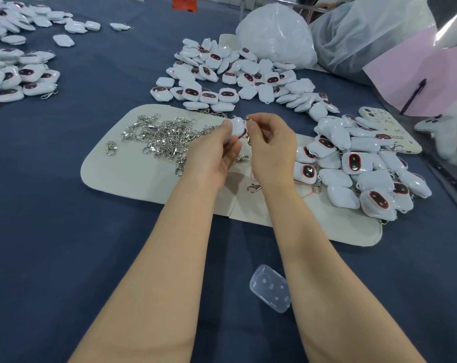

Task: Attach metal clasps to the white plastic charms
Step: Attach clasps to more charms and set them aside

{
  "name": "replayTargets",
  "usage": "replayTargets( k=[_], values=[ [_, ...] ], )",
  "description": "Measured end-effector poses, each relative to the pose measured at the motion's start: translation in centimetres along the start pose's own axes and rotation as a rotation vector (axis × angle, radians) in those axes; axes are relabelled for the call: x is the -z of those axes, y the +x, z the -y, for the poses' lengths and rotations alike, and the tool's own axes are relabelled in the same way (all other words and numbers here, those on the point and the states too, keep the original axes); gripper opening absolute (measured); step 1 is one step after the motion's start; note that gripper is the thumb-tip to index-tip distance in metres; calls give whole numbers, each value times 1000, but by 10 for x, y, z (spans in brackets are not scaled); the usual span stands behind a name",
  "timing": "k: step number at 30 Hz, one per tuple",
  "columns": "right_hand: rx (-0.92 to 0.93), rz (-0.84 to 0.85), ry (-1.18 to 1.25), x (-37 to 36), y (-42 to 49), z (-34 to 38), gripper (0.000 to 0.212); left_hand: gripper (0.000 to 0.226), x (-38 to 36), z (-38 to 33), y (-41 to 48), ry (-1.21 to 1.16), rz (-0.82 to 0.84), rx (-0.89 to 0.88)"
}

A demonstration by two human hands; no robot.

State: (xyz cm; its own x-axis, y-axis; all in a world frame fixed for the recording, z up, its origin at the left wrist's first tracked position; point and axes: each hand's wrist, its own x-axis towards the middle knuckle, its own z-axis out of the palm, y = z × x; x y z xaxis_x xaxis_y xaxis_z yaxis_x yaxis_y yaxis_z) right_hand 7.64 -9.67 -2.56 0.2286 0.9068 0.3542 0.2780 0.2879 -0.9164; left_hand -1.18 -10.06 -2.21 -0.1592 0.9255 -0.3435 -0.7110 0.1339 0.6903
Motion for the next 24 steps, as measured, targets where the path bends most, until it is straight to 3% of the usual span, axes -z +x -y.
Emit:
replayTargets(
  k=[4, 7, 11, 14, 16, 21, 24],
  values=[
    [32, -32, -24, 1, 0, 1, 14, 18, -1, 1, -1, 20, 22, -2],
    [137, -19, -195, 5, 1, -2, 16, 14, -4, 3, -2, 165, -28, -103],
    [217, 88, -416, 6, 3, -8, 16, 6, -3, 6, -3, 698, -110, -587],
    [217, 139, -477, 5, 3, -9, 19, 7, -2, 9, -10, 897, -118, -822],
    [169, 150, -475, 6, 3, -9, 22, 8, -2, 11, -8, 918, -102, -822],
    [-35, 196, -204, 13, 5, -1, 32, 14, -1, 6, -3, 682, -75, -588],
    [-61, 302, -102, 17, 8, 8, 26, 21, -4, 2, -9, 598, -30, -516]
  ],
)
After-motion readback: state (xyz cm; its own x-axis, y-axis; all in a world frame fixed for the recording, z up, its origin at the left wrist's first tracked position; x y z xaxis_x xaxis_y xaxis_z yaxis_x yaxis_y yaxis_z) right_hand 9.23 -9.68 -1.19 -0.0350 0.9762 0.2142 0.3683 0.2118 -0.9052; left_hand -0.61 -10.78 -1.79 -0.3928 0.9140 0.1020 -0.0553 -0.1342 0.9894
